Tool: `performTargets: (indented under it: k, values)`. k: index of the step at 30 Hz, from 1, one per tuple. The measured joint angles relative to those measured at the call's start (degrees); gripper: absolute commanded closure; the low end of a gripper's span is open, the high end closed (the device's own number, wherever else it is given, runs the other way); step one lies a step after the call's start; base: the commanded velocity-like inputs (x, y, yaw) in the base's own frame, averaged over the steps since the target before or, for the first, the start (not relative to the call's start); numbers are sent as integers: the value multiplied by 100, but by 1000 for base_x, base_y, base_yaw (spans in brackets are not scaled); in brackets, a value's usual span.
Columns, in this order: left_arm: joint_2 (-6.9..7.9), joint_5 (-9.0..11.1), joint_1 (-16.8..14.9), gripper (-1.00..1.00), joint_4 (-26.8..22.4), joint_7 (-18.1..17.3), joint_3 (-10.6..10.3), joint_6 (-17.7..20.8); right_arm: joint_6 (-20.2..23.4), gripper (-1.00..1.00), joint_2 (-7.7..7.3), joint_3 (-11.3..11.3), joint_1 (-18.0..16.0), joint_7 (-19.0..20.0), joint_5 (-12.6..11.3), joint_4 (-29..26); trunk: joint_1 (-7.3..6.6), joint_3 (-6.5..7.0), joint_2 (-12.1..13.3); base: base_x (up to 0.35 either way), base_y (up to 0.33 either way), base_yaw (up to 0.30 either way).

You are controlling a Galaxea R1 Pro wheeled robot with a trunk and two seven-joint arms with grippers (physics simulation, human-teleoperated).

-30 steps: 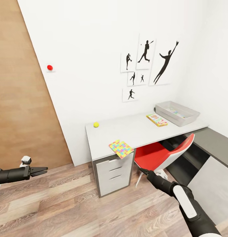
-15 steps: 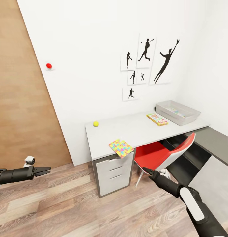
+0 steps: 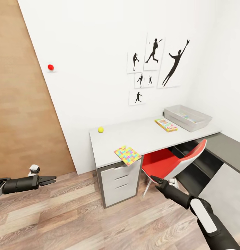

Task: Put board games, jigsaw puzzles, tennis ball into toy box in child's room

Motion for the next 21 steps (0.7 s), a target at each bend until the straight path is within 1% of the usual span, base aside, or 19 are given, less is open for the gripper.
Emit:
performTargets:
  k: [2,3,4,7,8,9,11,13,17,21]
  values:
    - [-48,0,0,-100,14,0,-1,2,50,-100,-25,-38,-1,161,-20,59,44,-36,-80,0,0,0]
    - [-105,-3,0,-100,52,0,-2,-2,83,-100,-61,-90,-2,343,-31,122,66,-54,-120,0,0,0]
    - [-138,-4,0,-100,87,0,-2,-4,95,-100,-85,-118,-1,440,-34,158,88,-72,-161,0,0,0]
    - [-311,-16,0,-100,331,0,-5,-20,133,-100,-245,-221,0,896,-44,331,154,-126,-281,0,0,0]
    - [-342,-19,-1,-100,378,0,-3,-22,138,-100,-278,-237,0,980,-47,369,176,-144,-321,0,0,0]
    - [-384,-22,-1,-100,451,0,-7,-25,143,-100,-342,-265,0,1123,-51,447,198,-162,-362,0,0,0]
    - [-425,-26,-2,-100,519,0,-9,-31,148,-100,-417,-318,1,1302,-54,578,242,-198,-442,0,0,0]
    - [-450,-27,-2,-100,550,0,-9,-31,148,-100,-446,-359,1,1396,-56,673,286,-234,-522,0,0,0]
    - [-605,-34,-2,-100,592,1,-16,-32,148,-100,-484,-493,1,1536,-59,847,374,-306,-683,0,0,-31]
    - [-675,-44,-4,-100,604,2,-21,-31,148,-100,-495,-583,2,1579,-66,894,462,-378,-844,0,0,-163]
